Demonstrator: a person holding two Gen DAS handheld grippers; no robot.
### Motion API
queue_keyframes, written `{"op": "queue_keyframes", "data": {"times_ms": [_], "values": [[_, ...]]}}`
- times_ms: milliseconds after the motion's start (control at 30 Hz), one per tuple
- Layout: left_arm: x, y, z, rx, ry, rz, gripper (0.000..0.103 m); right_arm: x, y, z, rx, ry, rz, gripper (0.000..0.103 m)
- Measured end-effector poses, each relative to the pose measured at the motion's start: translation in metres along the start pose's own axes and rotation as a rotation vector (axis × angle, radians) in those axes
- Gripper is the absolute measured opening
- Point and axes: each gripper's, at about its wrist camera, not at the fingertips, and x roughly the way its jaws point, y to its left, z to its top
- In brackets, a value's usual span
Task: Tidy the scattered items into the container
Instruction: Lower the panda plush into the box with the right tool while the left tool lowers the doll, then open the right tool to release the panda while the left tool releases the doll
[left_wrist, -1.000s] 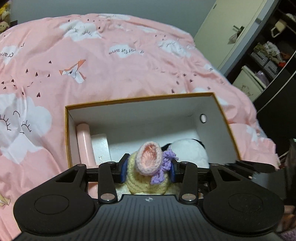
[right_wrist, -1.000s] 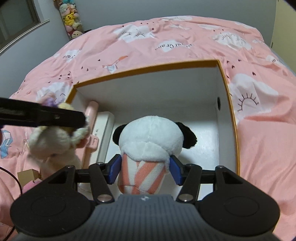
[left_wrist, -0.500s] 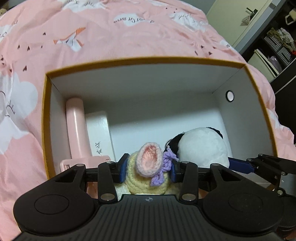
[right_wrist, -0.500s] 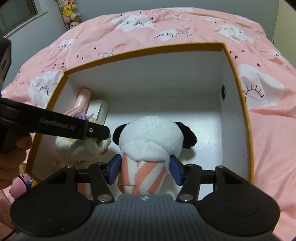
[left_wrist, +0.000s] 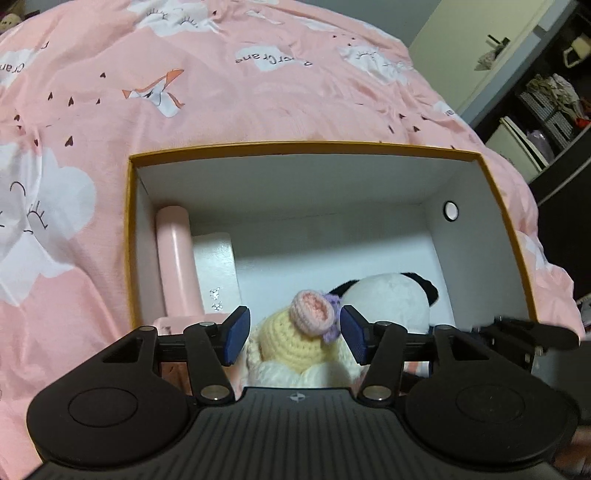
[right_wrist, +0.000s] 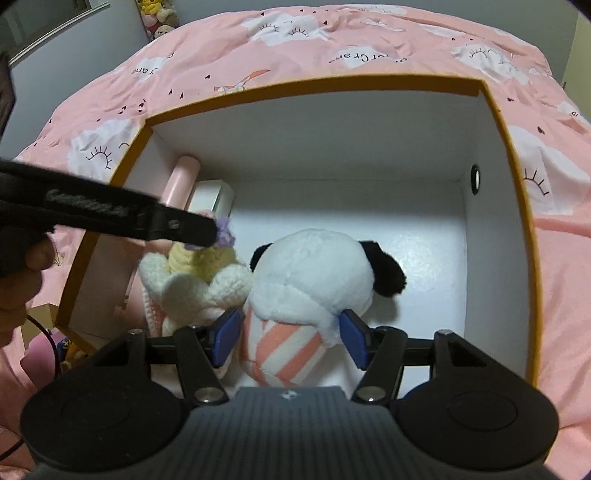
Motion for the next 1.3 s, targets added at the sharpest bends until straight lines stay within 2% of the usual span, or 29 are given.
{"op": "queue_keyframes", "data": {"times_ms": [133, 167, 533, 633, 800, 900, 1033, 1167, 1300], "values": [[0.000, 0.004, -0.007, -0.005, 0.016, -0.007, 0.047, -0.004, -0.006, 0.004, 0.025, -0.006, 0.025, 0.063], [0.002, 0.004, -0.009, -0.007, 0.022, -0.001, 0.044, -0.002, -0.007, 0.005, 0.030, -0.003, 0.024, 0.058], [0.007, 0.004, -0.014, -0.016, 0.024, 0.004, 0.039, 0.009, -0.006, 0.004, 0.043, 0.047, 0.075, 0.048], [0.013, 0.005, -0.015, -0.027, 0.029, 0.008, 0.039, 0.015, -0.002, 0.001, 0.024, 0.050, 0.058, 0.048], [0.021, -0.006, -0.018, 0.005, 0.017, 0.056, 0.039, 0.019, 0.013, -0.005, -0.056, 0.064, 0.007, 0.049], [0.018, -0.009, -0.019, 0.019, 0.006, 0.069, 0.040, 0.017, 0.010, -0.006, -0.042, 0.063, 0.015, 0.048], [0.016, -0.009, -0.020, 0.013, 0.001, 0.065, 0.041, 0.007, 0.006, -0.004, -0.018, 0.040, 0.010, 0.049], [0.016, -0.008, -0.019, 0.008, 0.005, 0.066, 0.042, -0.010, 0.004, 0.007, -0.021, -0.025, 0.004, 0.052], [0.015, -0.009, -0.019, 0.008, 0.005, 0.067, 0.042, -0.006, -0.004, 0.025, -0.005, -0.058, -0.027, 0.055]]}}
